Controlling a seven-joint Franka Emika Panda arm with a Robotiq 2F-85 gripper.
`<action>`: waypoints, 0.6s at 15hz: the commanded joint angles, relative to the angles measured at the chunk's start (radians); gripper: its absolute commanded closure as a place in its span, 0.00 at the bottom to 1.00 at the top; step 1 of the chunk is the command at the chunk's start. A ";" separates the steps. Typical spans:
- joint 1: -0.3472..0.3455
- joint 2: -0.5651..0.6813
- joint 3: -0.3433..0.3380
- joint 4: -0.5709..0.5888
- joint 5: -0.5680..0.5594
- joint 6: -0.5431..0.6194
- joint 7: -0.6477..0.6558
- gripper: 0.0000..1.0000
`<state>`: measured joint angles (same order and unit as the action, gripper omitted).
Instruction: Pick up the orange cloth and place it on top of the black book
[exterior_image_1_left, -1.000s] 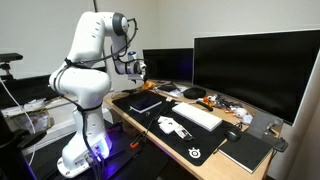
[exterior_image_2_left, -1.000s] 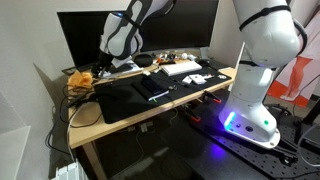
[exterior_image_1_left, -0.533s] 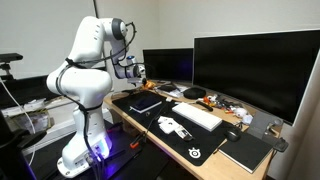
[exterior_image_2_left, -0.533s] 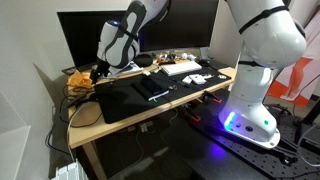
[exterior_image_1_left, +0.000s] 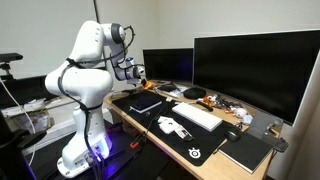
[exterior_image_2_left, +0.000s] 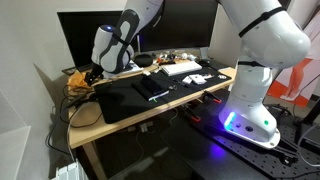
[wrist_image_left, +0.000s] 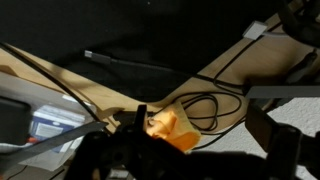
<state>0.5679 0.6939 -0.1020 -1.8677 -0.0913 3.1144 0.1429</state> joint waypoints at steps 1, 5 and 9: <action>-0.003 0.000 0.003 0.000 -0.001 0.000 -0.002 0.00; -0.007 0.006 0.006 0.005 0.009 0.014 0.009 0.00; 0.003 0.055 -0.004 0.078 0.033 0.008 0.035 0.00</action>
<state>0.5661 0.7056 -0.1012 -1.8527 -0.0792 3.1144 0.1467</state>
